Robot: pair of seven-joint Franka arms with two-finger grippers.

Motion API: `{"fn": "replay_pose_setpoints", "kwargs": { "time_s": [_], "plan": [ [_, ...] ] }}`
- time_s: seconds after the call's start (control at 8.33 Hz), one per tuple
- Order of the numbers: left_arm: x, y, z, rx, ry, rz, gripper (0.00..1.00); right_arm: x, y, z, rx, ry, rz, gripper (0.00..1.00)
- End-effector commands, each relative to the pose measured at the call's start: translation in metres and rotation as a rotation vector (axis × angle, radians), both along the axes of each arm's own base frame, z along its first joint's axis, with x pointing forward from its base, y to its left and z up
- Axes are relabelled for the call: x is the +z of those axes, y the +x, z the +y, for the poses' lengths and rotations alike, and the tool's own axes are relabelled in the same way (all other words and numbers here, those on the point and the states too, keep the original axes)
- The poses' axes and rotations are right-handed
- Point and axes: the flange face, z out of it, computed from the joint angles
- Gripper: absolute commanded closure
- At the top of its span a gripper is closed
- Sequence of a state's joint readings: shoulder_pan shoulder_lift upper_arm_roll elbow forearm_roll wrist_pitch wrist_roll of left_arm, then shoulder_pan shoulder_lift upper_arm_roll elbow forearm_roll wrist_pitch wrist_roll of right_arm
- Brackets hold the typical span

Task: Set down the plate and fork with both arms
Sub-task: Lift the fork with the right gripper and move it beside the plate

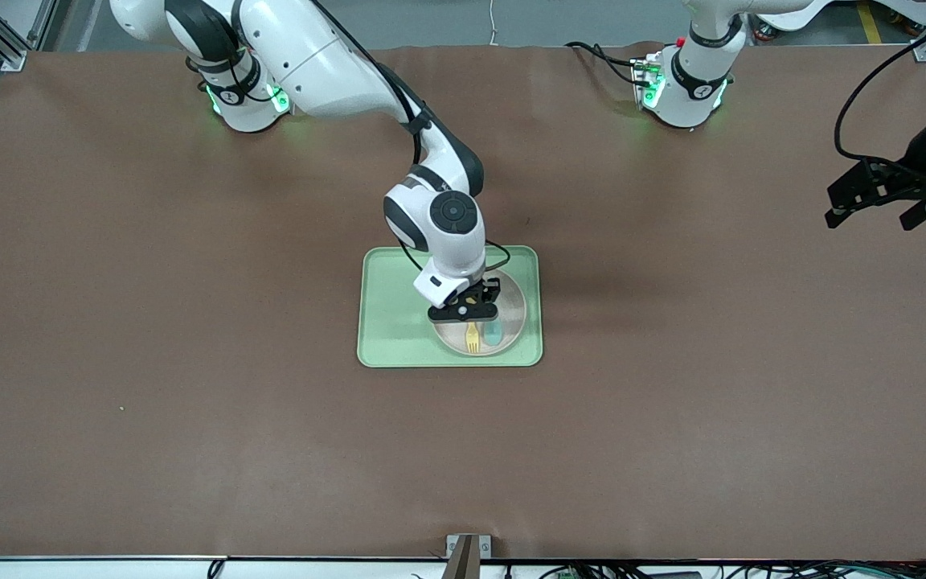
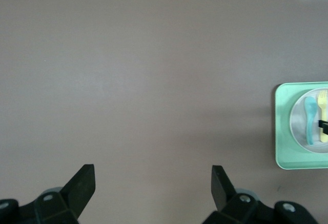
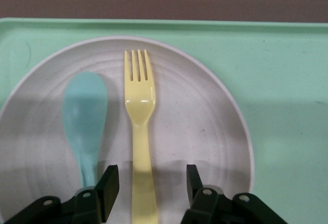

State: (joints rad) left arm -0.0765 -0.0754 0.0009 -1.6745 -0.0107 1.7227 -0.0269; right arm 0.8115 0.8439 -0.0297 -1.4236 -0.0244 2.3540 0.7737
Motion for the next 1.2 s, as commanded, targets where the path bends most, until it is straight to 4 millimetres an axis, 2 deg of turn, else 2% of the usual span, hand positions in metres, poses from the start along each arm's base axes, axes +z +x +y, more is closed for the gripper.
{"fn": "replay_pose_setpoints", "kwargs": {
  "time_s": [0.0, 0.12, 0.48, 0.84, 0.96, 1.08],
  "plan": [
    [0.005, -0.005, -0.011, 0.002, 0.018, 0.015, 0.0, -0.007, -0.002, 0.007, 0.001, 0.002, -0.017, 0.43],
    [0.005, -0.005, -0.015, -0.001, 0.019, 0.015, 0.0, -0.007, -0.002, 0.007, 0.001, 0.002, -0.017, 0.5],
    [0.006, -0.005, -0.012, 0.002, 0.019, 0.012, 0.0, -0.008, -0.004, 0.008, -0.02, 0.002, -0.013, 0.97],
    [0.009, -0.005, -0.009, 0.004, 0.02, 0.005, 0.0, -0.001, -0.003, 0.008, -0.031, 0.003, -0.012, 1.0],
    [0.01, -0.005, -0.006, 0.007, 0.018, 0.003, 0.0, 0.013, -0.001, 0.003, -0.04, -0.018, 0.0, 1.0],
    [0.01, -0.005, -0.004, 0.011, 0.018, 0.003, 0.0, 0.036, 0.003, -0.003, -0.059, -0.024, 0.012, 1.0]
  ]
}}
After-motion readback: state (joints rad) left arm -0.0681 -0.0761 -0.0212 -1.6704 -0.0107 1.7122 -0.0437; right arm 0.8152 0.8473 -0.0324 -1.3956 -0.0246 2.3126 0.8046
